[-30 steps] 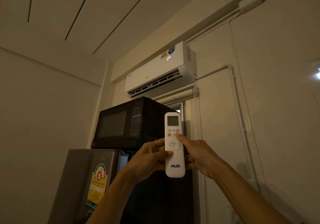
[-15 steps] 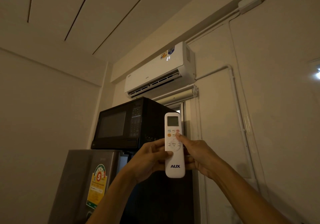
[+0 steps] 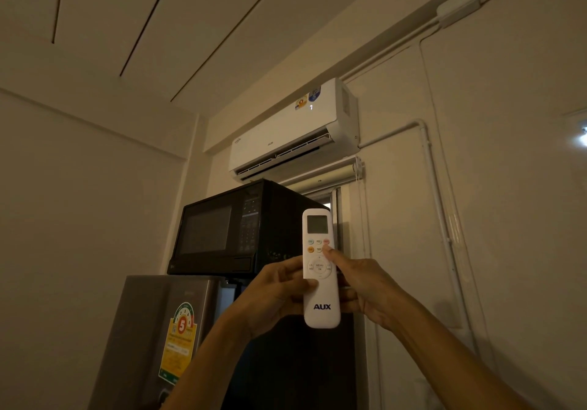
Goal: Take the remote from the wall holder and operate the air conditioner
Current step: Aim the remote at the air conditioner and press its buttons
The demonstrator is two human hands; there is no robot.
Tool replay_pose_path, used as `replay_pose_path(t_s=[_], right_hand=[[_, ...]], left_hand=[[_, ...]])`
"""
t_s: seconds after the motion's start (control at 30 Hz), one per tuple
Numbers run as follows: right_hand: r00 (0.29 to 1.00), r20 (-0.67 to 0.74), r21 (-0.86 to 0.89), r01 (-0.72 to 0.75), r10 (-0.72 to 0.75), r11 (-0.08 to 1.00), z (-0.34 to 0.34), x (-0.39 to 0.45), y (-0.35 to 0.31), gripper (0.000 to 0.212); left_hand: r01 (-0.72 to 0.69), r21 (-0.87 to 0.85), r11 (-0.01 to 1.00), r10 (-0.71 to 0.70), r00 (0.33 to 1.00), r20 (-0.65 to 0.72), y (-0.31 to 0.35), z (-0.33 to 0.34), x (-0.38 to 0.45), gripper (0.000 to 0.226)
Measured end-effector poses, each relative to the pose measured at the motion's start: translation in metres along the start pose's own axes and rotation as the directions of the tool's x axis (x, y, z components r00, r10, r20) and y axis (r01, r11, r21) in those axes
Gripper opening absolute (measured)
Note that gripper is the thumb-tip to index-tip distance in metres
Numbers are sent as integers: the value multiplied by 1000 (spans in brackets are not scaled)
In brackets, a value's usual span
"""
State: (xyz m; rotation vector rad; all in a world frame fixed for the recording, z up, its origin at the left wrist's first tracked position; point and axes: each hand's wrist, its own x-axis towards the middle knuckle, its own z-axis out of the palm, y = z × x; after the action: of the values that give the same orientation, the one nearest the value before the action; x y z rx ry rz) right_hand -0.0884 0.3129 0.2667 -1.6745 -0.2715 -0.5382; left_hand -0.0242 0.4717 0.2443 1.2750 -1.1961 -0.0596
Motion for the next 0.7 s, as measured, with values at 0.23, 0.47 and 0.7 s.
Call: replay_pose_path(t_s=[0.23, 0.47, 0.7], right_hand=[[1000, -4, -6, 10, -10, 1000, -2, 1, 1, 28], [1000, -6, -7, 19, -19, 1000, -2, 1, 4, 27], [1000, -10, -12, 21, -22, 1000, -2, 3, 5, 27]], left_hand=[[0, -3, 1000, 0, 1000, 0, -1, 1, 1, 39], [5, -1, 1000, -5, 1000, 1, -2, 1, 0, 40], [4, -2, 1000, -4, 1000, -6, -3, 2, 0, 40]])
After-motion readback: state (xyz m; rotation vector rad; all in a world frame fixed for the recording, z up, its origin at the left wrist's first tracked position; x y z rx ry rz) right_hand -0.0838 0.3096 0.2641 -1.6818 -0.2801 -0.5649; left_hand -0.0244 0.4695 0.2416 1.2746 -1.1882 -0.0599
